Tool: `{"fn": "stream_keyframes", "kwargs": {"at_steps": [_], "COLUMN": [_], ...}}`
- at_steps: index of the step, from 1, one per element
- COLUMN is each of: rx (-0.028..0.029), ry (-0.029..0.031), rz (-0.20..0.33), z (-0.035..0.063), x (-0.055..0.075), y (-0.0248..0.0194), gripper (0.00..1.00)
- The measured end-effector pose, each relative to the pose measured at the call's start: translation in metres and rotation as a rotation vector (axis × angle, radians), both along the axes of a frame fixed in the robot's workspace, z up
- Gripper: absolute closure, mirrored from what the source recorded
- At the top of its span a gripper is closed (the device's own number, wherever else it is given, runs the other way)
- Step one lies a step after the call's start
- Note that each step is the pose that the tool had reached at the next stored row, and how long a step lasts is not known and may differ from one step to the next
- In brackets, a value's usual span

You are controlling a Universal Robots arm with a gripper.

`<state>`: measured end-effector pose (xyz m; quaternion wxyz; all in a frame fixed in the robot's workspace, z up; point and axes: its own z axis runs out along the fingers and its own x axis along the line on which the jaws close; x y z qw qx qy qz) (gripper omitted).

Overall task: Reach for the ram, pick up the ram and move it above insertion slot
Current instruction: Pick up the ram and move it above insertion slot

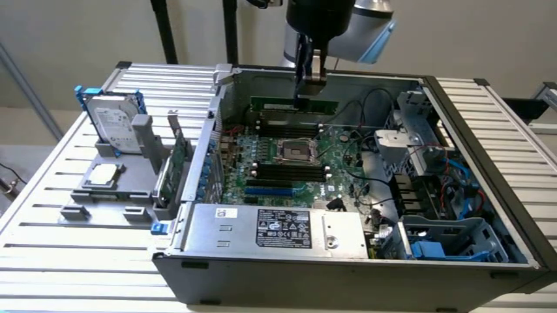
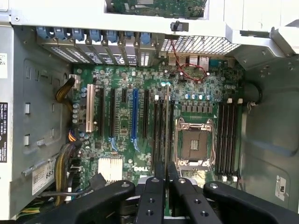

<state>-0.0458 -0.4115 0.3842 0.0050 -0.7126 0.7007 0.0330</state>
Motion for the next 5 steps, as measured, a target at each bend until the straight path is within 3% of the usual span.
{"fn": "stream_keyframes", "kwargs": {"at_steps": [5], "rx": [0.0000], "ry": [0.0000], "rz": [0.000], "z": [0.0000], "x": [0.0000], "y": [0.0000], "gripper": [0.87]}}
